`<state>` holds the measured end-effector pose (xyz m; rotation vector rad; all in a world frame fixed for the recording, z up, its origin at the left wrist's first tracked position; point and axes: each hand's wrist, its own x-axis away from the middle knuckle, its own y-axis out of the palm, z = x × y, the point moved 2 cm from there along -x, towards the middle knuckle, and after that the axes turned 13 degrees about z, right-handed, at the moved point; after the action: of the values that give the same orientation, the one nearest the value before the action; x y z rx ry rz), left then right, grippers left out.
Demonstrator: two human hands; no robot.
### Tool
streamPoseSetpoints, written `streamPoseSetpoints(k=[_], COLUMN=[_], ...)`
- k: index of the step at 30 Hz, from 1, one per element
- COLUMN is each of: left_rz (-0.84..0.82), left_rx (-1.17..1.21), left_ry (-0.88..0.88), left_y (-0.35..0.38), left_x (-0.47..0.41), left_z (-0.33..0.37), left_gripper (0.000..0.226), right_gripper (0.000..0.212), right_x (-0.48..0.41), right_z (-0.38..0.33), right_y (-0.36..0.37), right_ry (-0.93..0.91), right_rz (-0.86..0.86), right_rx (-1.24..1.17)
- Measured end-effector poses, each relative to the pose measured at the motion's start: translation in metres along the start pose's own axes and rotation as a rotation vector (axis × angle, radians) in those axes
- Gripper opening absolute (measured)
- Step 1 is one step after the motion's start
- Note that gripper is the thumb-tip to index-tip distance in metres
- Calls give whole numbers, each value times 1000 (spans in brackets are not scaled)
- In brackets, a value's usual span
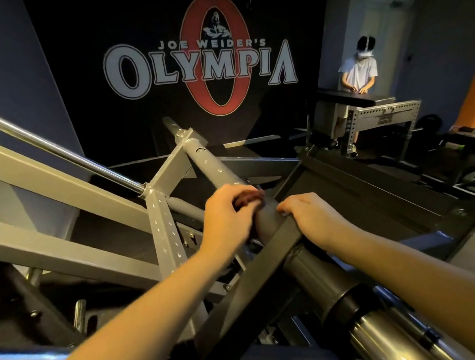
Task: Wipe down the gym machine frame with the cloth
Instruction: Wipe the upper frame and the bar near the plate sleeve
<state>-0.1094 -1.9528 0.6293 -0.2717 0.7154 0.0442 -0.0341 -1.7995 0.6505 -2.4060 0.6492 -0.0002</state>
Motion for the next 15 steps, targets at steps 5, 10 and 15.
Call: streamPoseSetpoints(k=[5, 10, 15], left_rz=[-64, 0, -112], left_rx=[-26, -75, 17], left_ry=[169, 5, 143], left_y=[1, 3, -5], left_x=[1, -20, 9], left_z=[-1, -17, -4], left_gripper=[19, 17, 20], right_gripper=[37, 38, 39], right_x=[-1, 0, -4], right_z=[1, 2, 3], right_y=[0, 0, 1], right_ry=[13, 19, -7], right_rz=[-27, -33, -46], right_rx=[11, 33, 36])
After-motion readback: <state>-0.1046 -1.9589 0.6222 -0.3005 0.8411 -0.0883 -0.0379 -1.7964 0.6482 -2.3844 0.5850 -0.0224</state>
